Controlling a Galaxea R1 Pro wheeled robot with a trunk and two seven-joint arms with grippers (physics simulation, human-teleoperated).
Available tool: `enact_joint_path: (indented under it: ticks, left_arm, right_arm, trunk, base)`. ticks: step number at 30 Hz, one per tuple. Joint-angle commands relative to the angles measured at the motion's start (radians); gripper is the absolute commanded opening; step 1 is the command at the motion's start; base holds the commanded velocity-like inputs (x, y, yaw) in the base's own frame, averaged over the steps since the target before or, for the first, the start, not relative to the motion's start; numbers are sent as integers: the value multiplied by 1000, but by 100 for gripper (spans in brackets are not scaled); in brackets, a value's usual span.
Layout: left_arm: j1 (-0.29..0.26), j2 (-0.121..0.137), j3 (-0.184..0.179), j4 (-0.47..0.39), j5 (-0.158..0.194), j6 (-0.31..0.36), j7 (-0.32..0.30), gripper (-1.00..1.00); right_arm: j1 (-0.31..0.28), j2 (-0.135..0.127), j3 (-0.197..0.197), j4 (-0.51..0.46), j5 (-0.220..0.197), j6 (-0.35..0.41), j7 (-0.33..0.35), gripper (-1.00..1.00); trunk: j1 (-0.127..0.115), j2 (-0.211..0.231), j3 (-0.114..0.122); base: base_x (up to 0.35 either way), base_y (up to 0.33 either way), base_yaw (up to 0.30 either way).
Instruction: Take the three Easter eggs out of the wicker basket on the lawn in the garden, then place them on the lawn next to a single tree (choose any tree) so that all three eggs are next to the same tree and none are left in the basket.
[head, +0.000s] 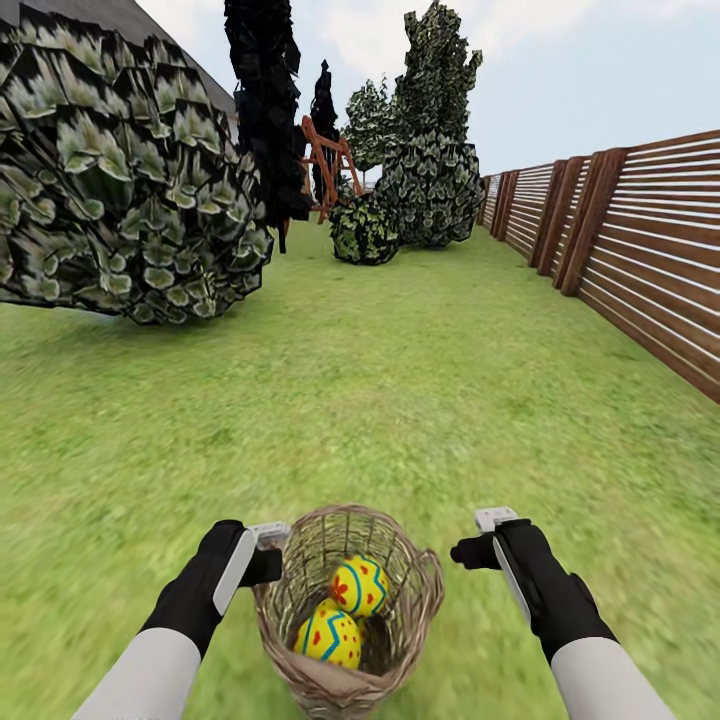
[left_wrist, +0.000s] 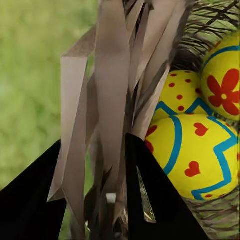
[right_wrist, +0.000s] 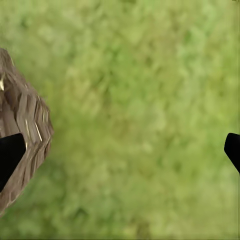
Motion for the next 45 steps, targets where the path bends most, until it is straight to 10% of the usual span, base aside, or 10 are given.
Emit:
enact_joint_path:
  ticks: [1, 17, 27, 33, 45]
  left_arm:
    - [0, -1, 2, -1, 4, 4, 8, -100]
    - [0, -1, 2, -5, 4, 4, 7, -100]
    - [0, 0, 3, -6, 5, 4, 6, -100]
    - [-2, 5, 7, -6, 6, 3, -58, -100]
    - [-3, 5, 9, -6, 7, 1, -64, -100]
  right_arm:
    - [0, 0, -1, -1, 11, 4, 10, 100]
    - [-1, -1, -3, -7, 14, 1, 7, 100]
    - [3, -56, -73, 67, 16, -13, 3, 100]
    - [12, -103, -72, 361, 22, -277, -2, 100]
    - [12, -128, -72, 456, 44, -337, -6, 100]
  trunk:
    - [-4, 7, 2]
    - [-65, 119, 52]
    - [-104, 189, 84]
    - [-127, 231, 103]
    - [-173, 315, 140]
  base:
    - [0, 0, 0]
    - [0, 0, 0]
    - [0, 0, 0]
    - [0, 0, 73]
    - [0, 0, 291]
